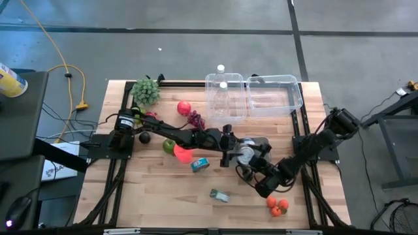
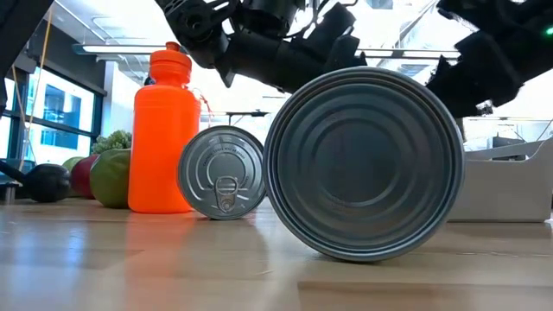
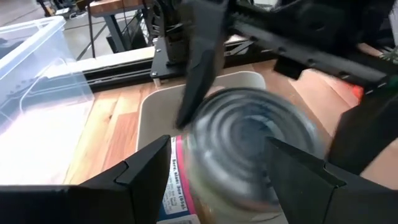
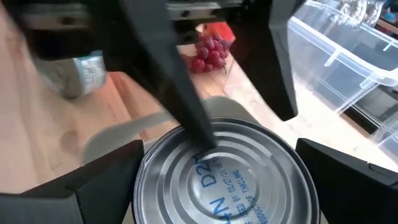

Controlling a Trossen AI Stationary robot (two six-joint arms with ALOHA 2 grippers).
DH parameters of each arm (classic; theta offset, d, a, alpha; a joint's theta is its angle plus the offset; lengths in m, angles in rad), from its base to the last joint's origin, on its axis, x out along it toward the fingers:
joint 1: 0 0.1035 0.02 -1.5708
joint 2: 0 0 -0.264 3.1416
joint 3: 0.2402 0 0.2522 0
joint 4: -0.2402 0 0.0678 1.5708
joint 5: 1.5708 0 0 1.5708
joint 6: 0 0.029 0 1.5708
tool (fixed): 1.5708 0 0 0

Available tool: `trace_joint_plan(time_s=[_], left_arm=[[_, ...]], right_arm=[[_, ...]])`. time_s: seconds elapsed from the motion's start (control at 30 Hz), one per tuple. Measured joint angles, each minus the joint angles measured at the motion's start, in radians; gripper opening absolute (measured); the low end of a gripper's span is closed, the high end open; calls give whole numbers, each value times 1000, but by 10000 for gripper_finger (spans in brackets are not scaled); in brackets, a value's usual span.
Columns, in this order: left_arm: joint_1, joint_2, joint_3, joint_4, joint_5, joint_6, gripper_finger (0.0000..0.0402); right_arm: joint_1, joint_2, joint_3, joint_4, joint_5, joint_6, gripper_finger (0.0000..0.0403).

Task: Pick & Place Food Item
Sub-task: Put the right green tuna can into the gray bin, then put the orange water bottle into the left transparent bin

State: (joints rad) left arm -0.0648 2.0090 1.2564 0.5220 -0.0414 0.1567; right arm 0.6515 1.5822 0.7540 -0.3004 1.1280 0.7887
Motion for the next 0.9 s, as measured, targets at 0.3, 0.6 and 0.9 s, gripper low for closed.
trace_joint_plan(time_s=[0.3,0.6,0.9], left_arm=[[-3,48,2,28,-2,49,246],[-3,87,3,27,-48,58,246],[-3,89,2,39,-72,71,246]], right_arm=[[-26,0,-3,71,11,-113,399],[-38,3,-1,99,5,-133,398],[11,-3,2,158,139,-190,397]])
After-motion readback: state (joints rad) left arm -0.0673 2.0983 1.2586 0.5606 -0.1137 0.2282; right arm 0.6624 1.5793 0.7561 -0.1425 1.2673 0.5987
